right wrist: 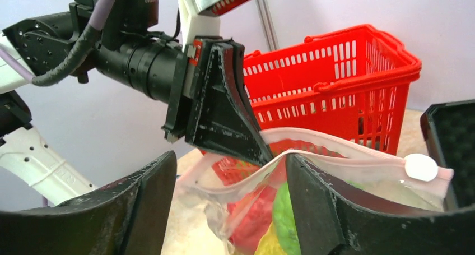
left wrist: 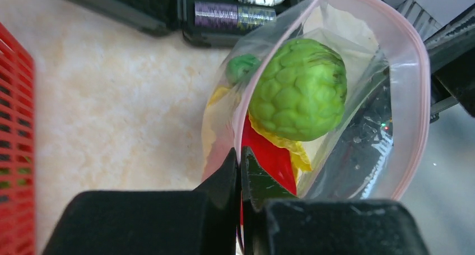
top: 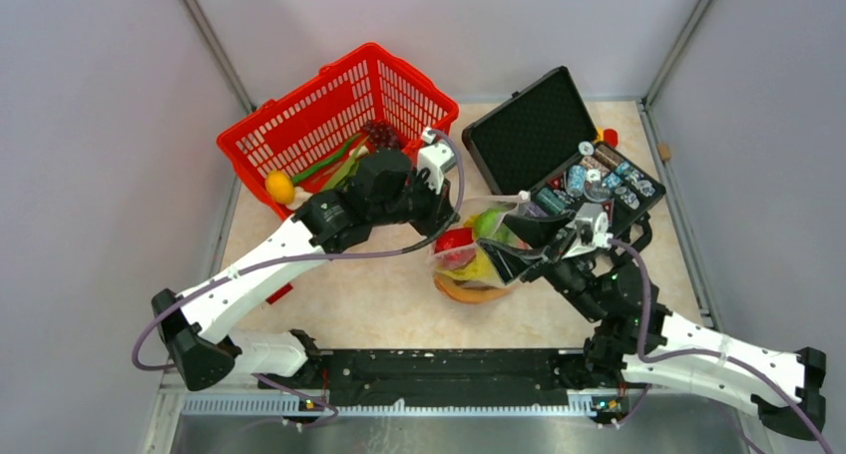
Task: Place the food in the zip-top bag and seal the zipper
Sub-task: Zip the zipper food storage bag at the center of the board.
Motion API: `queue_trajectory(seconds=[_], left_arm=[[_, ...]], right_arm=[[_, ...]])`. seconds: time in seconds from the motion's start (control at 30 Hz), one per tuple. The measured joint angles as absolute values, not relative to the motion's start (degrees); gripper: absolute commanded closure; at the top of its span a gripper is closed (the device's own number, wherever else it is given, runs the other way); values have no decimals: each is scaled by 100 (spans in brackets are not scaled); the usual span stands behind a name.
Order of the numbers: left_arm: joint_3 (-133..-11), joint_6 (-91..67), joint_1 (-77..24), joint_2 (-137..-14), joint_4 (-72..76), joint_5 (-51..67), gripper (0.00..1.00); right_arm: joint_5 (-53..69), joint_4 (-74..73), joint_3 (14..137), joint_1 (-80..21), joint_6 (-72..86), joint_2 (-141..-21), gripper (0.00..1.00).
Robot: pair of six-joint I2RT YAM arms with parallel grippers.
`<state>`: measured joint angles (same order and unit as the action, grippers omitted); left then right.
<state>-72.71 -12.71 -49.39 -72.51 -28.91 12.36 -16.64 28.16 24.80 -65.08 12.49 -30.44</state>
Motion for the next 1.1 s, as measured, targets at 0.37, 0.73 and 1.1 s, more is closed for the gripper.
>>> queue_trajectory(seconds=[0.37, 0.73, 1.1], left_arm=[[-8350, 399, -4753, -7279, -3824, 1461, 100], [-8698, 812, -4477, -7522, -4215, 1839, 100], [-8980, 803, -4303, -7743, -4370, 1890, 100]], right_arm=[[-1382, 598, 3975, -6508, 460, -2388, 26], [-2034, -1068, 4635, -6508, -364, -2309, 32], [-556, -1699, 3924, -6508, -1717, -2877, 30]])
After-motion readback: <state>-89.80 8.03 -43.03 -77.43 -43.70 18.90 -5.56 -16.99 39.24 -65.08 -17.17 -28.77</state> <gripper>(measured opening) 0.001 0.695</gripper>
